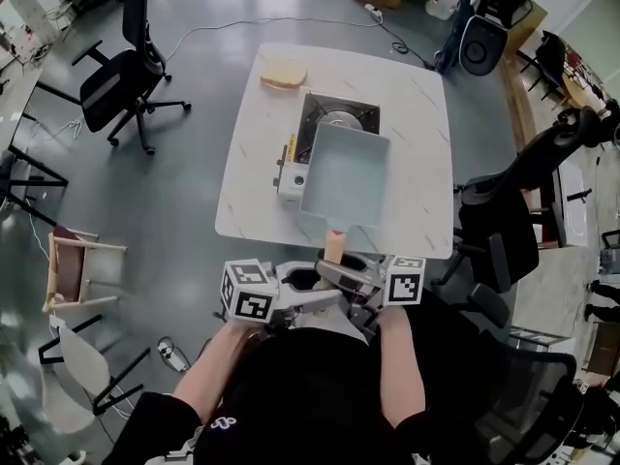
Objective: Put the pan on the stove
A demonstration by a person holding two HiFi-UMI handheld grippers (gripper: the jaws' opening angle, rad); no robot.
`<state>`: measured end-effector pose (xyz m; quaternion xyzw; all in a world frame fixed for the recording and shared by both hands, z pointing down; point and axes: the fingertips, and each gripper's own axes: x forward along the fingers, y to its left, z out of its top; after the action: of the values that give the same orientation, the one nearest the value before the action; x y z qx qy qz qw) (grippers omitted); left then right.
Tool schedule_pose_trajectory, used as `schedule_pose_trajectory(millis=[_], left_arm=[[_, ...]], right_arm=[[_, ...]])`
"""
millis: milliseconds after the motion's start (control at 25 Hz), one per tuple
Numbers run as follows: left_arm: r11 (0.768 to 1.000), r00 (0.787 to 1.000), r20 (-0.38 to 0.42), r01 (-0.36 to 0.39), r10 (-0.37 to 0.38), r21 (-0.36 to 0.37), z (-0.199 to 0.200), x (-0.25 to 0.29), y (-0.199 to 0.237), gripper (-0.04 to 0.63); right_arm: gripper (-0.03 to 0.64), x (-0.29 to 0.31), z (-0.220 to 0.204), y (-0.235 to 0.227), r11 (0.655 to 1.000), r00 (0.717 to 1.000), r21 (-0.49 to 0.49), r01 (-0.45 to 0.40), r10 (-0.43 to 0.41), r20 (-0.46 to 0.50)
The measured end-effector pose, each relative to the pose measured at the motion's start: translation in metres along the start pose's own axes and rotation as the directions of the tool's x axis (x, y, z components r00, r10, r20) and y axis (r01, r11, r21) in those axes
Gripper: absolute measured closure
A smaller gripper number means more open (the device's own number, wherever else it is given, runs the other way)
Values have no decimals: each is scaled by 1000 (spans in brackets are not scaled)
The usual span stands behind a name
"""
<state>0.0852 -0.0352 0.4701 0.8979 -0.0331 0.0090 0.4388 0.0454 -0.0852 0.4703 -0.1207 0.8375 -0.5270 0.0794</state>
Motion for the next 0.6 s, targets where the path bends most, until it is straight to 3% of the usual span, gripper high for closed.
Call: schedule_pose_trajectory(millis=[600], left_arm=[[999, 998, 39, -43, 43, -12, 43, 22, 45, 371]], right_arm=[[396, 3, 51, -36, 1000, 998, 12, -24, 25, -52]])
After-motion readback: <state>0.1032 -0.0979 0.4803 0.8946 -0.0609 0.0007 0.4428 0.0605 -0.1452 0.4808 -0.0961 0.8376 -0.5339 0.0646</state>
